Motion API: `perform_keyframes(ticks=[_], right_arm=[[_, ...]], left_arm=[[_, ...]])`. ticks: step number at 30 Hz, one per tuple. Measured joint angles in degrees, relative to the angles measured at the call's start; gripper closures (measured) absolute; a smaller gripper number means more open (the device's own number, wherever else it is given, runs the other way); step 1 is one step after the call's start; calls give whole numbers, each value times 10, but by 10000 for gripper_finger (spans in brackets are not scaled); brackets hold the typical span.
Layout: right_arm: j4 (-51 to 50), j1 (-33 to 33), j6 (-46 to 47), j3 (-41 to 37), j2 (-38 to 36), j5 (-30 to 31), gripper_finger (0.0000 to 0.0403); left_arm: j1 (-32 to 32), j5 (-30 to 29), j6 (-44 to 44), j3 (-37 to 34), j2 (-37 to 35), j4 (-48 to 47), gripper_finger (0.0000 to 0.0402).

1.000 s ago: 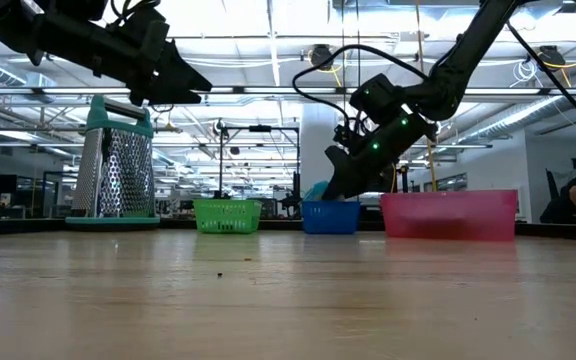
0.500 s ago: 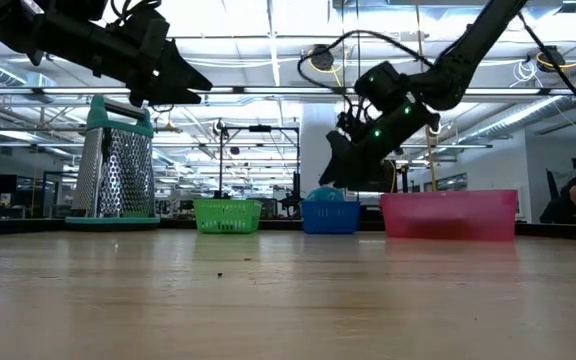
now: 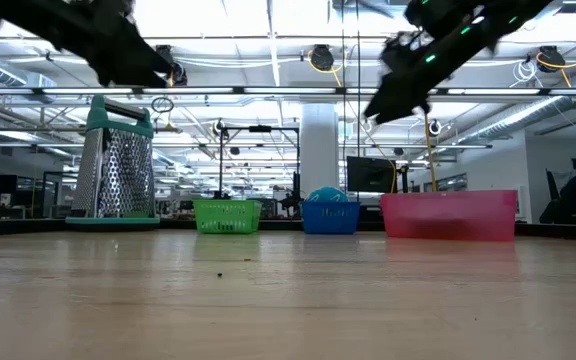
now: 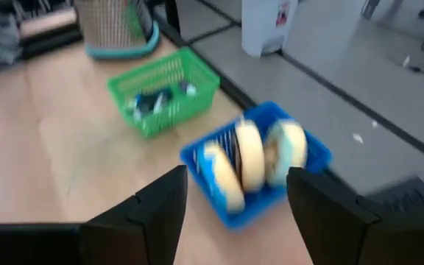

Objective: Pick & Place Food Item
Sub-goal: Return to Home Position

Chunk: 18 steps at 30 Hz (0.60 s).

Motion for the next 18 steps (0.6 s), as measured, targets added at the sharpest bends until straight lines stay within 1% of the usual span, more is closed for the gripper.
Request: perform_keyframes(ticks=[4,6,9,11,13,15,18], right_arm=[[-133,0,9,0,-109,0,183],[-165,1,26,-9,-161,0,185],[-175,7,47,-46,-239,0,185],[-169,15,53,-78,-291,0,183],[-145,25,65,-112,-340,0,181],[-115,32,77,-146,-384,0,180],[-66,42,77,-198,-444,0,179]], left_arm=[[-1,23,-8,44,-100,-149,117],[-1,31,-23,49,-143,-182,113],[-2,58,-54,33,-209,-212,110],[-7,98,-56,5,-246,-199,112],[-15,124,-57,-34,-279,-156,115],[-24,131,-56,-72,-307,-101,118],[-35,131,-48,-128,-334,-56,123]])
